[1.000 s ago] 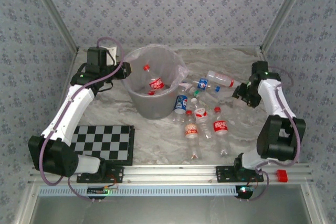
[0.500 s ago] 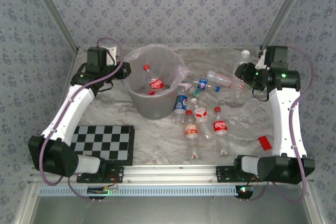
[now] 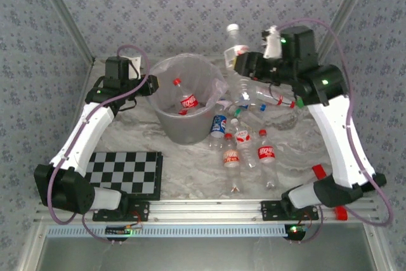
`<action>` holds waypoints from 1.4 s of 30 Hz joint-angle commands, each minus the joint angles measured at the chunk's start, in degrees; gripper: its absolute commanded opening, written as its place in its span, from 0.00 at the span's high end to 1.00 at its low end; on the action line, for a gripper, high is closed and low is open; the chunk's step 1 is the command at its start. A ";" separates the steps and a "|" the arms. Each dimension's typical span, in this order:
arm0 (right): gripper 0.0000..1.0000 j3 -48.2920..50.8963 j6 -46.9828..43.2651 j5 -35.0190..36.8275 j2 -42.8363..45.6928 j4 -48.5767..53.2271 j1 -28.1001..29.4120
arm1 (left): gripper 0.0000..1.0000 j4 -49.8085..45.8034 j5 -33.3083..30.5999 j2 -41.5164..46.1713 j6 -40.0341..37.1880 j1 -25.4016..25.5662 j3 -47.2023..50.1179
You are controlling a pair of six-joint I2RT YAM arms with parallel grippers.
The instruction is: Put the plastic bottles in the bin
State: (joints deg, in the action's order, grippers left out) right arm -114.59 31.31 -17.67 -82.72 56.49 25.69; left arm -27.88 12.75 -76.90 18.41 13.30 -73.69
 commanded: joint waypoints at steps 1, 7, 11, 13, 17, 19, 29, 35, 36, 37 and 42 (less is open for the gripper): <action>0.61 -4.07 -0.16 2.58 -5.61 0.03 4.24 | 0.67 -2.11 -0.33 1.56 -2.02 0.41 0.47; 0.61 -10.39 -2.75 2.92 -14.33 -1.97 9.28 | 0.68 -1.70 0.33 1.45 -2.77 0.76 0.81; 0.61 -14.71 -3.72 3.88 -20.10 -1.73 11.64 | 0.68 -1.39 0.39 1.32 -3.25 1.11 1.13; 0.61 -18.83 -5.26 5.29 -24.01 0.35 13.19 | 0.68 -1.38 0.34 1.25 -3.64 1.17 1.07; 0.62 -27.08 -8.78 9.04 -32.42 7.11 15.25 | 0.68 -1.54 0.07 1.17 -4.00 1.11 1.07; 0.62 -28.11 -10.40 10.67 -35.19 9.07 16.18 | 0.68 -1.48 0.06 1.23 -4.00 1.16 1.09; 0.57 -7.49 -11.57 11.75 -32.64 0.70 20.05 | 0.68 -1.91 -2.47 1.47 -4.53 1.20 1.18; 0.25 -6.37 -11.45 10.56 -33.37 0.87 20.00 | 0.68 -1.99 -2.50 1.20 -4.52 1.20 1.21; 0.22 -7.50 -11.74 10.51 -33.43 1.68 19.94 | 0.68 -1.95 -2.54 1.15 -4.53 1.20 1.21; 0.20 -8.92 -12.16 10.63 -33.55 2.65 19.88 | 0.68 -1.95 -2.70 1.16 -4.58 1.21 1.22; 0.12 -13.87 -13.53 11.56 -33.23 6.31 19.59 | 0.68 -2.14 -2.86 1.19 -4.62 1.20 1.17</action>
State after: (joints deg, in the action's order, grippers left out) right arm -125.08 19.25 -6.39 -118.02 59.37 45.52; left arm -27.18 11.07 -76.25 15.46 14.39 -73.14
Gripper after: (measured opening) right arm 0.877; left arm 0.325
